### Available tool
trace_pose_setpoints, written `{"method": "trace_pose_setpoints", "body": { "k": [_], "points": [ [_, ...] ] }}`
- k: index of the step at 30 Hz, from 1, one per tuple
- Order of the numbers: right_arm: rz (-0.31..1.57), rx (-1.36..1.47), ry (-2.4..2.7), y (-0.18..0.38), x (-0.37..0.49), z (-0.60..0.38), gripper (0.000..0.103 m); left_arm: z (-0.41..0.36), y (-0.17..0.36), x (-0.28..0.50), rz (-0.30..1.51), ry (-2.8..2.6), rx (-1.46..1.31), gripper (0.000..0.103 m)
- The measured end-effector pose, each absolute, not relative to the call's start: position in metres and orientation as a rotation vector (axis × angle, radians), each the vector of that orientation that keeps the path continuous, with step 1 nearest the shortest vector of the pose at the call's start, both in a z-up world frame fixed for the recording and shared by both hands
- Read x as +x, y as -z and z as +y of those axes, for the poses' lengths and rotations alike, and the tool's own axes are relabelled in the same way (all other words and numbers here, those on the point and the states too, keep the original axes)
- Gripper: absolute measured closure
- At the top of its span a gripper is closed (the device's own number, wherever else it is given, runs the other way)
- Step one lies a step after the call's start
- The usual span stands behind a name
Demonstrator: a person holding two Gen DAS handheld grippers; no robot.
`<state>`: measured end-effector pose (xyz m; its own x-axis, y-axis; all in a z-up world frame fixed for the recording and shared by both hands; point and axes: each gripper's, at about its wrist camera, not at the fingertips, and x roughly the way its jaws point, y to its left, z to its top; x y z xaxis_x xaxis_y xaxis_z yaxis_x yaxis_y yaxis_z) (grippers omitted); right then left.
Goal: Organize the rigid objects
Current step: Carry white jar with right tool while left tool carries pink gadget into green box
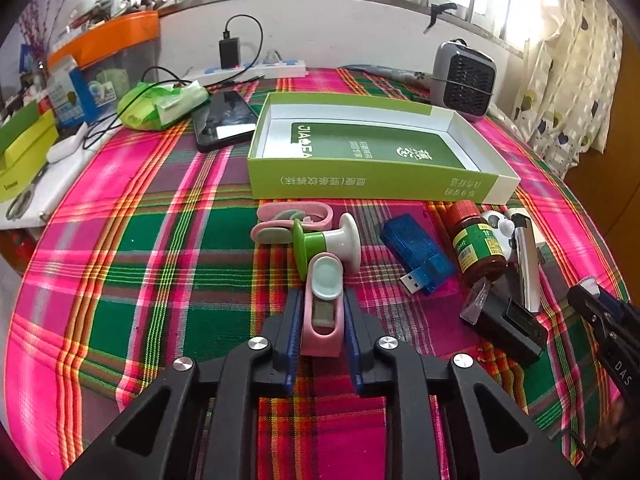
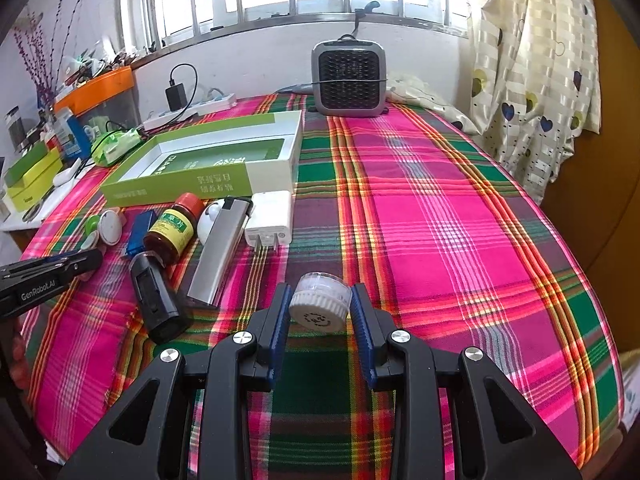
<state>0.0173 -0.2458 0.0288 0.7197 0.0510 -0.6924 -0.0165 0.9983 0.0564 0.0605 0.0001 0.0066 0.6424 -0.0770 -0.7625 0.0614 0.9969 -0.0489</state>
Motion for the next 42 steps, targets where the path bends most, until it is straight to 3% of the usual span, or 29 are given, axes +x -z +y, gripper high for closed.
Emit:
{"method": "trace_pose_setpoints", "body": {
  "k": [23,42],
  "points": [
    [0.709,0.044,-0.097,-0.063,0.032,-0.237,0.071,0.0,-0.045,0.049,0.808,0.143,-0.037,0.086],
    [0.691,-0.037,-0.195,-0.093,0.111,-0.218,0.072,0.009,-0.071,0.123,0.801,0.163,-0.041,0.086]
  ]
}}
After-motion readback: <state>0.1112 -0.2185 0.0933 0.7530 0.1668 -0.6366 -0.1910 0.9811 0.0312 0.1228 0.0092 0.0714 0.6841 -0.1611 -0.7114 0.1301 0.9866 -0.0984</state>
